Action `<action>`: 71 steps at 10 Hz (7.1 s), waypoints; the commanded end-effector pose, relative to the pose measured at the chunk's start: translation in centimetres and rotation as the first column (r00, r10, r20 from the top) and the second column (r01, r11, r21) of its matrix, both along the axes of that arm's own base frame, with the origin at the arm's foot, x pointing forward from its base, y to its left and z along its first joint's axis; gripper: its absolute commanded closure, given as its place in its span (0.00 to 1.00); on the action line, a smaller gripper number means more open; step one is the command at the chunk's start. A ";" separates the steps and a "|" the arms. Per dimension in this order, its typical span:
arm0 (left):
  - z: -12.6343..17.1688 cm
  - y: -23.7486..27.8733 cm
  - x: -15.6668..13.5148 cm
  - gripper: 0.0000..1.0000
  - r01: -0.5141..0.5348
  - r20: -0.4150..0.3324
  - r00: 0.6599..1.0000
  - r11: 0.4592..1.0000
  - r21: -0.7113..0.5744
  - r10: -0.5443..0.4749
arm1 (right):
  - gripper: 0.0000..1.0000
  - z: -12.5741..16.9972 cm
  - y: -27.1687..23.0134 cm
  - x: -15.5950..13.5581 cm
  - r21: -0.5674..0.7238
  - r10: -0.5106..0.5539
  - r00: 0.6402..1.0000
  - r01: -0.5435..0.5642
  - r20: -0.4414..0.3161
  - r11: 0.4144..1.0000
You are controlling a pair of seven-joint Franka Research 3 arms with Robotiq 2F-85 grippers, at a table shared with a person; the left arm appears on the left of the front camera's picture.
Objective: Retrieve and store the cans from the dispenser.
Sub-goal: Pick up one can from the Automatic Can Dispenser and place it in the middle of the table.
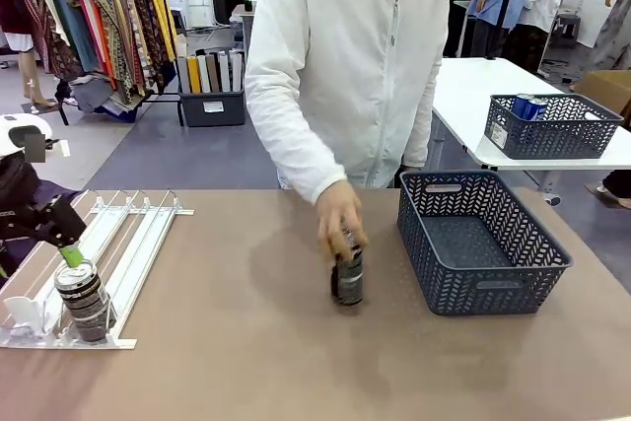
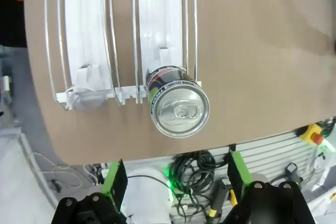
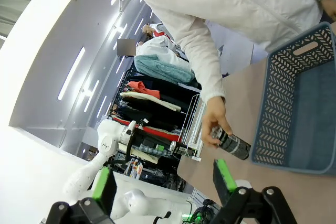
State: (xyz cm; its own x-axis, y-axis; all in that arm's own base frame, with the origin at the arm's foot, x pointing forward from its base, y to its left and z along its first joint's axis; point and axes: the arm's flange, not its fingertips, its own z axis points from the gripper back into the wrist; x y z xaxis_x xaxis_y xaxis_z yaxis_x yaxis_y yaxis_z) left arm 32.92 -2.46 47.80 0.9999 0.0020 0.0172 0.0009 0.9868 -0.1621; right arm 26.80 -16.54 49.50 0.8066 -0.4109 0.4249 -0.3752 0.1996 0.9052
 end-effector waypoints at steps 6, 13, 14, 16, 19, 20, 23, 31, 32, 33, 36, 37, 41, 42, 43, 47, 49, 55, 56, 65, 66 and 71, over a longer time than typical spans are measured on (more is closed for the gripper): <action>-0.7 -0.4 0.5 0.00 -0.032 0.032 0.999 0.999 -0.009 0.032 | 0.00 0.5 0.2 0.3 0.021 -0.010 1.000 0.010 0.020 1.000; -6.3 -2.2 2.5 0.00 -0.083 -0.013 0.996 0.994 0.070 0.084 | 0.00 0.5 0.2 0.3 0.021 -0.010 1.000 0.010 0.020 1.000; -6.8 -2.2 2.6 0.00 -0.108 -0.019 0.994 0.989 0.100 0.110 | 0.00 0.5 0.2 0.3 0.021 -0.010 1.000 0.010 0.020 1.000; -7.4 -2.4 3.0 0.00 -0.112 -0.024 0.993 0.987 0.116 0.116 | 0.00 0.5 0.2 0.3 0.021 -0.010 1.000 0.010 0.020 1.000; -7.6 -2.8 3.1 0.00 -0.105 -0.033 0.993 0.987 0.122 0.110 | 0.00 0.5 0.2 0.3 0.021 -0.010 1.000 0.010 0.020 1.000; -7.6 -2.7 3.0 0.00 -0.105 -0.034 0.993 0.987 0.121 0.110 | 0.00 0.5 0.2 0.3 0.021 -0.010 1.000 0.010 0.020 1.000; -7.6 -2.9 2.9 0.42 -0.102 -0.033 0.994 0.987 0.123 0.107 | 0.00 0.5 0.2 0.3 0.021 -0.010 1.000 0.010 0.020 1.000; -5.2 -2.6 2.0 1.00 -0.107 0.027 0.994 0.987 0.123 0.105 | 0.00 0.5 0.2 0.3 0.021 -0.010 1.000 0.010 0.020 1.000; -1.8 -2.4 0.9 1.00 -0.117 0.084 0.991 0.982 0.149 0.106 | 0.00 0.5 0.2 0.3 0.021 -0.010 1.000 0.010 0.020 1.000; 1.7 -2.5 -0.9 1.00 -0.098 0.152 0.986 0.985 0.144 0.076 | 0.00 0.5 0.2 0.3 0.021 -0.010 1.000 0.010 0.020 1.000; 7.8 -3.5 -5.9 1.00 0.020 0.244 0.969 0.992 0.122 -0.050 | 0.00 0.5 0.2 0.3 0.021 -0.010 1.000 0.010 0.020 1.000; 8.0 -3.4 -6.7 1.00 0.038 0.262 0.964 0.997 0.069 -0.055 | 0.00 0.5 0.2 0.3 0.021 -0.010 1.000 0.010 0.020 1.000; 7.3 -3.4 -5.0 1.00 -0.039 0.225 0.974 0.990 0.138 0.007 | 0.00 0.5 0.2 0.3 0.021 -0.010 1.000 0.010 0.020 1.000; 7.3 -3.4 -5.0 1.00 -0.039 0.225 0.974 0.990 0.138 0.007 | 0.00 0.5 0.2 0.3 0.021 -0.010 1.000 0.010 0.020 1.000; 7.3 -3.4 -5.0 1.00 -0.039 0.225 0.974 0.990 0.138 0.007 | 0.00 0.5 0.2 0.3 0.021 -0.010 1.000 0.010 0.020 1.000; 7.8 -13.0 3.4 1.00 0.107 0.246 0.959 0.985 0.135 -0.137 | 0.00 0.5 0.2 0.3 0.021 -0.010 1.000 0.010 0.020 1.000; 4.3 -23.1 8.2 1.00 0.250 0.199 0.939 0.954 0.165 -0.280 | 0.00 0.5 0.2 0.3 0.021 -0.010 1.000 0.010 0.020 1.000; -8.0 -37.4 13.4 1.00 0.370 0.073 0.917 0.907 0.202 -0.391 | 0.00 0.5 0.2 0.3 0.021 -0.010 1.000 0.010 0.020 1.000; -8.5 -37.7 13.3 1.00 0.384 0.061 0.913 0.902 0.198 -0.403 | 0.00 0.5 0.2 0.3 0.021 -0.010 1.000 0.010 0.020 1.000; -4.8 -35.3 12.6 0.00 0.343 0.132 0.924 0.931 0.126 -0.358 | 0.00 0.5 0.2 0.3 0.021 -0.010 1.000 0.010 0.020 1.000; -2.0 -34.0 11.4 0.00 0.326 0.191 0.920 0.939 0.106 -0.341 | 0.00 0.5 0.2 0.3 0.021 -0.010 1.000 0.010 0.020 1.000; 11.0 -18.3 0.1 0.00 0.222 0.352 0.913 0.975 -0.009 -0.204 | 0.00 0.5 0.2 0.3 0.021 -0.010 1.000 0.010 0.020 1.000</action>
State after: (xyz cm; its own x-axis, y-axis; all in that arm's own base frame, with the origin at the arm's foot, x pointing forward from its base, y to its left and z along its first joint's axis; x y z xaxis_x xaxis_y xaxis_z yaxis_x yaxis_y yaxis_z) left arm 34.80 -25.14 59.83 0.9053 -0.2358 0.3533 0.2933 0.9487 -0.1183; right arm 26.81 -16.53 49.49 0.8070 -0.4104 0.4246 -0.3750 0.1994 0.9053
